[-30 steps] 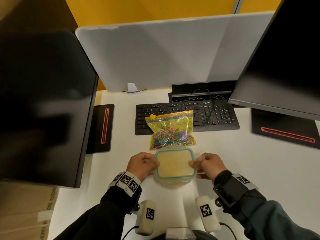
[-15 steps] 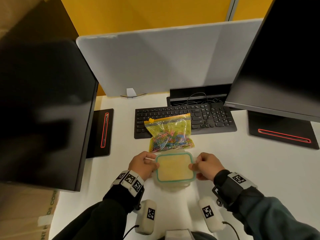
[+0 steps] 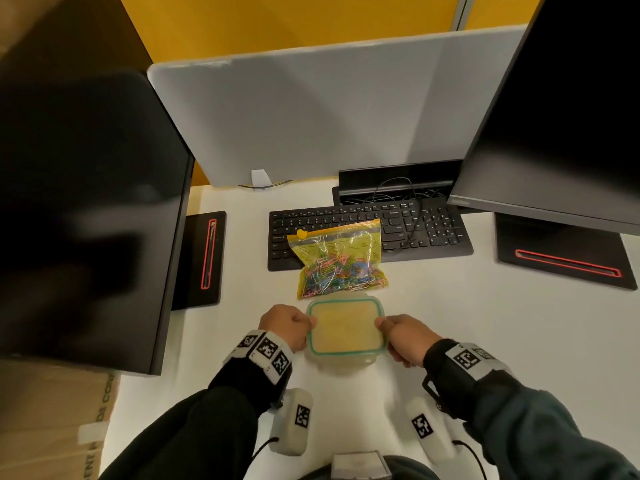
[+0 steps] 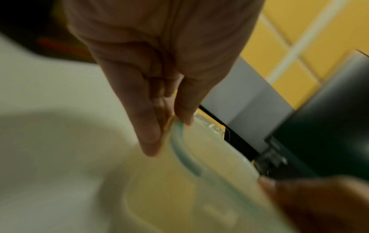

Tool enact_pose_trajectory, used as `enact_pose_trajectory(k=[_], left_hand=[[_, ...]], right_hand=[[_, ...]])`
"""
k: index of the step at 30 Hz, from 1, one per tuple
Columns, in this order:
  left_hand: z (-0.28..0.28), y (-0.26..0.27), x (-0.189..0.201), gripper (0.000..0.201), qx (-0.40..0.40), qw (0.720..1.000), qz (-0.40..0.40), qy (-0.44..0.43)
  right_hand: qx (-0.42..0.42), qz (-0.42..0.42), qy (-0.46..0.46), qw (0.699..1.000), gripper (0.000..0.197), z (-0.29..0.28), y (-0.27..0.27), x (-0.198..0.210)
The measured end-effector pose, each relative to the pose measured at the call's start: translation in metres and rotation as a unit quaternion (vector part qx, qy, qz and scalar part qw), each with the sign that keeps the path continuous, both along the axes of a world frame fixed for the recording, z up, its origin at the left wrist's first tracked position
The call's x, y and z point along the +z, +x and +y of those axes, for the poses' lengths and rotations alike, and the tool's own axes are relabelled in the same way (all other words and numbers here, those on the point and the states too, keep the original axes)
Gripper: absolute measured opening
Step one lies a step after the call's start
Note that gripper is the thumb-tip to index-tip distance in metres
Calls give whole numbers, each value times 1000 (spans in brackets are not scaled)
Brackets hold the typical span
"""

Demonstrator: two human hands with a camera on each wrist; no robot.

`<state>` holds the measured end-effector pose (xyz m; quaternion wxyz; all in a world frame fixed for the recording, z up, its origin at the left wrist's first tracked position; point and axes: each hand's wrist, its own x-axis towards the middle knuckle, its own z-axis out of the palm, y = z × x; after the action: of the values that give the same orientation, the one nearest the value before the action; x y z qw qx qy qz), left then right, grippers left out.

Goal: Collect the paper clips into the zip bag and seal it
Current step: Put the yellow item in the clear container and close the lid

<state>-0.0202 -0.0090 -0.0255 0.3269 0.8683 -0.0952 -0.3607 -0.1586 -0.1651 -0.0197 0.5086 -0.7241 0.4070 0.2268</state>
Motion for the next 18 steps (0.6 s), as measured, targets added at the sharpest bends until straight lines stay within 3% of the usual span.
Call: enact_pose_trajectory(k=[3, 5, 7, 9, 11, 12, 13, 15, 18], left_hand=[[4, 1, -3, 31, 48, 993, 76, -71], [2, -1, 3, 14, -19, 1000, -15, -20], [-8, -12, 12, 56, -142, 979, -139, 56], [-23, -26, 17, 103, -304, 926, -202, 101], [-35, -36, 13, 119, -423, 862, -236, 149], [-39, -37, 8, 120, -438, 849, -246, 165], [-42, -37, 7, 118, -434, 848, -249, 174], [-46, -40, 2, 114, -388, 872, -238, 180], [-55, -51, 3, 102, -319, 901, -228, 187]], right_hand=[[-6, -7, 27, 1000, 41, -4, -1, 0], [33, -4, -54, 998, 40, -5, 1, 2], [69, -4, -181, 981, 37, -4, 4, 4], [65, -11, -233, 970, 33, -1, 6, 5], [68, -4, -228, 971, 31, 2, 7, 4], [70, -1, -228, 971, 31, 3, 7, 4], [75, 1, -236, 969, 29, 4, 6, 5], [95, -19, -294, 951, 23, 8, 3, 10], [126, -154, -360, 912, 19, 22, -6, 16]])
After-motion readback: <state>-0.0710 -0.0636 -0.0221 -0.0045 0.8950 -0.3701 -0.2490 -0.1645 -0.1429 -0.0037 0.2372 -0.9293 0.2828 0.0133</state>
